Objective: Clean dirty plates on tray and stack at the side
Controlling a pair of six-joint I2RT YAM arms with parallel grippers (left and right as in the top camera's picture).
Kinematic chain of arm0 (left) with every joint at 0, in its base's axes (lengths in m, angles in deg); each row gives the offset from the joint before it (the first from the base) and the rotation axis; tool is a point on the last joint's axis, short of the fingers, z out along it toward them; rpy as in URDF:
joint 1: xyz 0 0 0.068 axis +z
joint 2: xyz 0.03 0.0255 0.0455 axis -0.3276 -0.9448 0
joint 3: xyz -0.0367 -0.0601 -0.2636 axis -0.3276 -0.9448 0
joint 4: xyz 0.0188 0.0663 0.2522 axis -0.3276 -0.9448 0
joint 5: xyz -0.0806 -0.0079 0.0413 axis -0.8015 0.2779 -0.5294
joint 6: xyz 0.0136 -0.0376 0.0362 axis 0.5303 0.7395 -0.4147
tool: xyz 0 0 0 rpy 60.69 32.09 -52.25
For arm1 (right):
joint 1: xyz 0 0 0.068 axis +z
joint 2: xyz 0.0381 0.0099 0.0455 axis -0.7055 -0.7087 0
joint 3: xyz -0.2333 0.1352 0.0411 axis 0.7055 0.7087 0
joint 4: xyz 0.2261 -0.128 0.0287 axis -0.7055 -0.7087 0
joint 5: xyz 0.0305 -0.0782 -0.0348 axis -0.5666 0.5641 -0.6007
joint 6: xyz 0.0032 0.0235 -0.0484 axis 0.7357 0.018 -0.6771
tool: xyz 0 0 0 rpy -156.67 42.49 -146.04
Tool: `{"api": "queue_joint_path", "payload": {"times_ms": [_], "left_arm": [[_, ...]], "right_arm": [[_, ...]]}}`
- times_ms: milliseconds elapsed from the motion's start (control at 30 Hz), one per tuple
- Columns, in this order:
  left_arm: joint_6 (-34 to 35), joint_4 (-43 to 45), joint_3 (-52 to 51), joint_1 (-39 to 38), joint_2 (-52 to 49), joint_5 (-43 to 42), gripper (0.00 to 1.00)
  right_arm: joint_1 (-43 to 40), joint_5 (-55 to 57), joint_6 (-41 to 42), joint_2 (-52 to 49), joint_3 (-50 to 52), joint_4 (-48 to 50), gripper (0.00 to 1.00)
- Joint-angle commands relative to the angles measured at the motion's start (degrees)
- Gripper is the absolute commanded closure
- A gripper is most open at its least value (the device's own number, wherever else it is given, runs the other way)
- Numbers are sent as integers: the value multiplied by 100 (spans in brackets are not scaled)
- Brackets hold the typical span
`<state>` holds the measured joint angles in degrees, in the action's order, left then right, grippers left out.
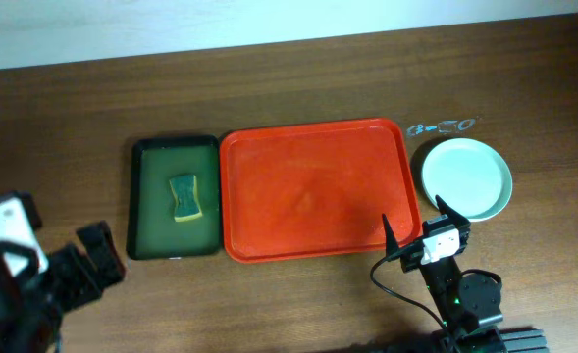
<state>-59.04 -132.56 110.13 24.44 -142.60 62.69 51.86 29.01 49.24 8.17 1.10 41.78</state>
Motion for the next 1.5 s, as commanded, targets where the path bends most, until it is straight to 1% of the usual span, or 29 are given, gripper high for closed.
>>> {"api": "queue_joint_path", "payload": {"times_ms": [0, 67, 167, 200, 333, 433, 567, 733, 833, 933, 1033, 1133, 1267, 1467], "left_arm": [[13, -109, -310, -20, 455, 81, 1], [11, -74, -693, -101, 811, 83, 1], [11, 289, -1432, -223, 1445, 83, 1], [13, 605, -1873, -282, 1829, 83, 1], [11, 1532, -3073, -483, 2815, 83, 1], [11, 2511, -4083, -555, 3698, 83, 1], [11, 3895, -4940, -555, 4540, 83, 1], [15, 5810, -5595, -555, 5060, 35, 1], [15, 7154, -6059, -555, 5318, -83, 1], [15, 8054, -6463, -557, 5560, -142, 1], [15, 8424, -6708, -560, 5552, -179, 1], [13, 8456, -7044, -560, 5552, -157, 1], [17, 8474, -7792, -560, 5552, -181, 1], [479, 8476, -8876, -560, 5552, -177, 1]], "right_arm": [[-31, -76, -20, 48, 33, -20, 2], [-31, -76, -20, 48, 33, -17, 2], [-31, -76, -20, 48, 33, -20, 2], [-31, -76, -20, 48, 33, -20, 2], [-31, -76, -20, 48, 33, -17, 2], [-31, -76, -20, 48, 33, -20, 2], [-31, -76, -20, 48, 33, -20, 2], [-31, -76, -20, 48, 33, -20, 2], [-31, -76, -20, 48, 33, -17, 2], [-31, -76, -20, 48, 33, -17, 2], [-31, -76, -20, 48, 33, -17, 2], [-31, -76, -20, 48, 33, -20, 2], [-31, -76, -20, 48, 33, -17, 2], [-31, -76, -20, 48, 33, -20, 2]]}}
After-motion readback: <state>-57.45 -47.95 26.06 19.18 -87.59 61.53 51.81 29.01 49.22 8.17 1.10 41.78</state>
